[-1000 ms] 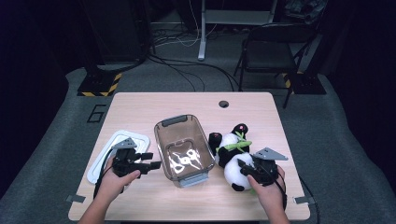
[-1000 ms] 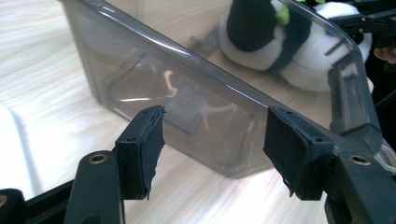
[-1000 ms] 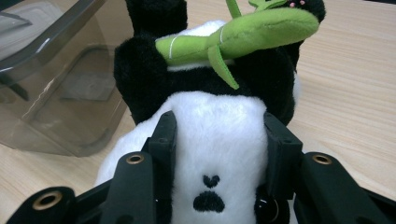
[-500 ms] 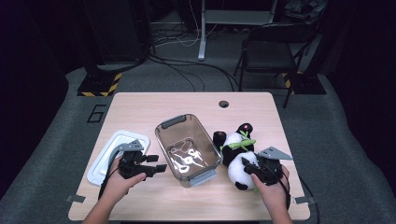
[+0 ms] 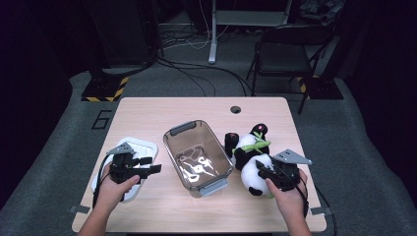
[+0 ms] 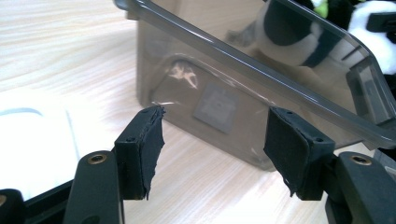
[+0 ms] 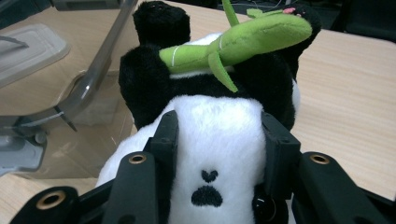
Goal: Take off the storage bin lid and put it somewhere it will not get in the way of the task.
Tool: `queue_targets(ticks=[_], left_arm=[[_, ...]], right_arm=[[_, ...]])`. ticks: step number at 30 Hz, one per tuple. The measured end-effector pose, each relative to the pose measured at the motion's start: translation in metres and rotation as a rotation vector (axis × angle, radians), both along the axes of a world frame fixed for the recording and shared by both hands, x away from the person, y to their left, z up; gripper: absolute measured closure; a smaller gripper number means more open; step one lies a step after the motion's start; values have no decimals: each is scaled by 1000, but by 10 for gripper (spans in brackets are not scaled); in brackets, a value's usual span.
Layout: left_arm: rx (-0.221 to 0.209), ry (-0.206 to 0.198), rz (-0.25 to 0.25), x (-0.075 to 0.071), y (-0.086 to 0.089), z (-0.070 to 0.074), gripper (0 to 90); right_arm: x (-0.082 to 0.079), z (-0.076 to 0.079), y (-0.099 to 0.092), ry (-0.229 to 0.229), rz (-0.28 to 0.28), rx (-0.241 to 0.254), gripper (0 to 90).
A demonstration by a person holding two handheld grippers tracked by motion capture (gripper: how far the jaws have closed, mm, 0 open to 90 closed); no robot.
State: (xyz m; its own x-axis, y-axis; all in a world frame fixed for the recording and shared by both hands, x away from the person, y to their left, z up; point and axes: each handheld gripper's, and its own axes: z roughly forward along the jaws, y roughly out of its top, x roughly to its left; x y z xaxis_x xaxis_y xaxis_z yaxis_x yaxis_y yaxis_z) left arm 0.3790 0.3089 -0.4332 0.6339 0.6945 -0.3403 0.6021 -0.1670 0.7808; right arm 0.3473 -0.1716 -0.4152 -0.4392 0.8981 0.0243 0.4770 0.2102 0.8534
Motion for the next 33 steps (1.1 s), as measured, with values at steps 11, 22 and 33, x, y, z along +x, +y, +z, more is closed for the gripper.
queue_targets(ticks=[11,22,33], left_arm=[[1,-4,30,-1,9,-1,368],[-12,-6,64,-1,20,2,371],[-31,-14,95,0,32,3,372]], right_arm=[[5,26,1,-24,14,24,566],[9,45,8,-44,36,7,565],[11,65,19,-79,58,10,567]])
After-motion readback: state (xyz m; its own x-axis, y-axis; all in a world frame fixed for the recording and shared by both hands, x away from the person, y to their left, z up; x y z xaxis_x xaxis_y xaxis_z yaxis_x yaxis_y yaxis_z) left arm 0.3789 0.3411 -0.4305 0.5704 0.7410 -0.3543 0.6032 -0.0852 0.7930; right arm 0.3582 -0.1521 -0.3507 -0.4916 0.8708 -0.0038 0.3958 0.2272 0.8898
